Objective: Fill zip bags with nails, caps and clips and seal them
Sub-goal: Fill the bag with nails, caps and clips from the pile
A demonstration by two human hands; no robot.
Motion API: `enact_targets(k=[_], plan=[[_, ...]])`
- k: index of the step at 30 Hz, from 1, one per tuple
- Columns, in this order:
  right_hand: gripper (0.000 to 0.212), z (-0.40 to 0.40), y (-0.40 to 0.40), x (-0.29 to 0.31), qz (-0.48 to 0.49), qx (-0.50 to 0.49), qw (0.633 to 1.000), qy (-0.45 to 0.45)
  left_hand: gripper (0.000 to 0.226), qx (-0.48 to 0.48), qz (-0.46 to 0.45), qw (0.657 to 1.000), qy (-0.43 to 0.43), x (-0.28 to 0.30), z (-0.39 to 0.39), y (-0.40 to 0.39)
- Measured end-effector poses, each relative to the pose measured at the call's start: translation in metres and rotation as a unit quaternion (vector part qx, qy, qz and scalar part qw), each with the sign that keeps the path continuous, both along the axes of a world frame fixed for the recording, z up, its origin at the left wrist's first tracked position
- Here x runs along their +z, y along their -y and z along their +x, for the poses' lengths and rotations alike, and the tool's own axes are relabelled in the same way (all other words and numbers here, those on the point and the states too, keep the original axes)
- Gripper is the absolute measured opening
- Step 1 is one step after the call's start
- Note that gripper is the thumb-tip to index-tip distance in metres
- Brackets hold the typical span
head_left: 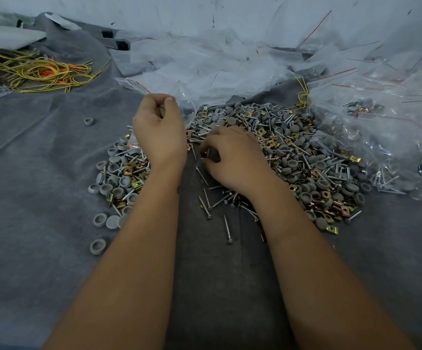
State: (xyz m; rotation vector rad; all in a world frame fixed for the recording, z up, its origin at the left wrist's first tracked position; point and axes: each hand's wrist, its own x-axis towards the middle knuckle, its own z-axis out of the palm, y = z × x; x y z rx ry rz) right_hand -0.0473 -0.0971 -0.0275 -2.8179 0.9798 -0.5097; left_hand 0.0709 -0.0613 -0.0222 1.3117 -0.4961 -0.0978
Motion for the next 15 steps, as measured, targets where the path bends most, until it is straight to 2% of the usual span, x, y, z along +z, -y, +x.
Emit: enact_targets(k=[9,15], plan=[[0.023,0.0025,-0.0034,0.0006,-0.026,-0.026,0.999,-0.008,0.025,-0.028,0.052,0.998,0.026,-0.0039,-0.0036,0.0025],[0.013,0.0032,-0.0035,0.0025,0.01,-0.034,0.999,0.03,0.026,-0.049,0.082,0.994,0.057,-0.0073,-0.0029,0.0049]])
